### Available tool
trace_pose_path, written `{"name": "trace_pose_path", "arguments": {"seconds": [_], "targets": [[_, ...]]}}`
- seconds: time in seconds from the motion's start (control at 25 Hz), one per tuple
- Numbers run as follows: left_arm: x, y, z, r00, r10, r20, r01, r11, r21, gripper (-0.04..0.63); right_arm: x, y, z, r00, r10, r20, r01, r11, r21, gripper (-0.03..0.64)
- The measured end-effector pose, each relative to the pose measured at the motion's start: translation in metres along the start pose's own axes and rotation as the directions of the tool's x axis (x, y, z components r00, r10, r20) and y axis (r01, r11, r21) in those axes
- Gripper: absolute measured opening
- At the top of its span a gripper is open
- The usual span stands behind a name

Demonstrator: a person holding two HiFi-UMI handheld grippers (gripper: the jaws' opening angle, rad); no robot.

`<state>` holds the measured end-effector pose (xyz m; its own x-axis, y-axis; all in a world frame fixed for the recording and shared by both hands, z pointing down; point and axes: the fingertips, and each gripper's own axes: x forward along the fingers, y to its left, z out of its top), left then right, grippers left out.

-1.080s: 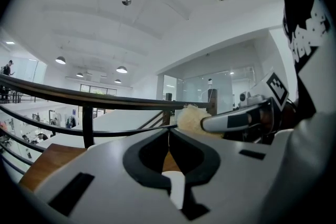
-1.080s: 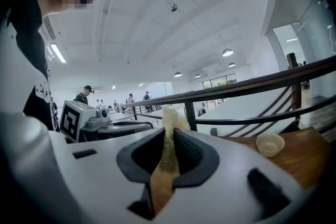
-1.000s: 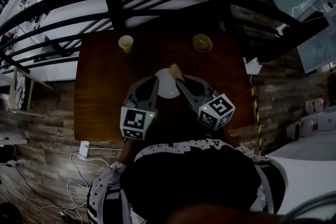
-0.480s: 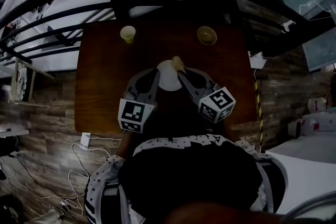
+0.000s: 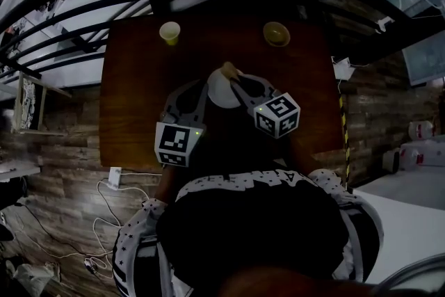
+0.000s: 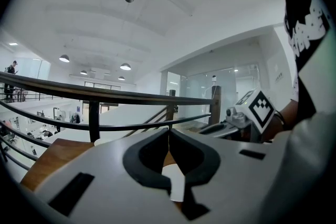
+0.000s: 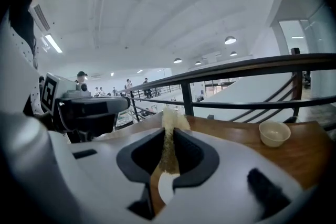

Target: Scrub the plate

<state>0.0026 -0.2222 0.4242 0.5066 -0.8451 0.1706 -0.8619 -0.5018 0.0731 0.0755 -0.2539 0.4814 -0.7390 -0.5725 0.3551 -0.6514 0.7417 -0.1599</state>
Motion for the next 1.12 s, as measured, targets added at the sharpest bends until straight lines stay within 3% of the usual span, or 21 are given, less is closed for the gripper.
{"name": "trace_pose_path", "arguments": {"seconds": [0.4, 0.8, 1.12], "targets": [[-0.006, 0.013, -0.006, 1.000, 0.027, -0.010, -0.027, 1.000, -0.010, 0.014, 0.045, -0.017, -0.045, 0.990, -0.021, -0.140, 0.022, 1.000, 0.006, 0.049], [-0.008, 0.021, -0.011, 0.999, 0.048, -0.018, -0.048, 0.999, -0.017, 0.014, 0.087, -0.022, -0.068, 0.973, -0.018, -0.231, -0.001, 0.997, -0.080, 0.049], [-0.010, 0.025, -0.013, 0.998, 0.058, -0.025, -0.058, 0.998, -0.021, 0.014, 0.096, -0.024, -0.091, 0.941, -0.026, -0.336, -0.002, 0.997, -0.081, 0.049]]}}
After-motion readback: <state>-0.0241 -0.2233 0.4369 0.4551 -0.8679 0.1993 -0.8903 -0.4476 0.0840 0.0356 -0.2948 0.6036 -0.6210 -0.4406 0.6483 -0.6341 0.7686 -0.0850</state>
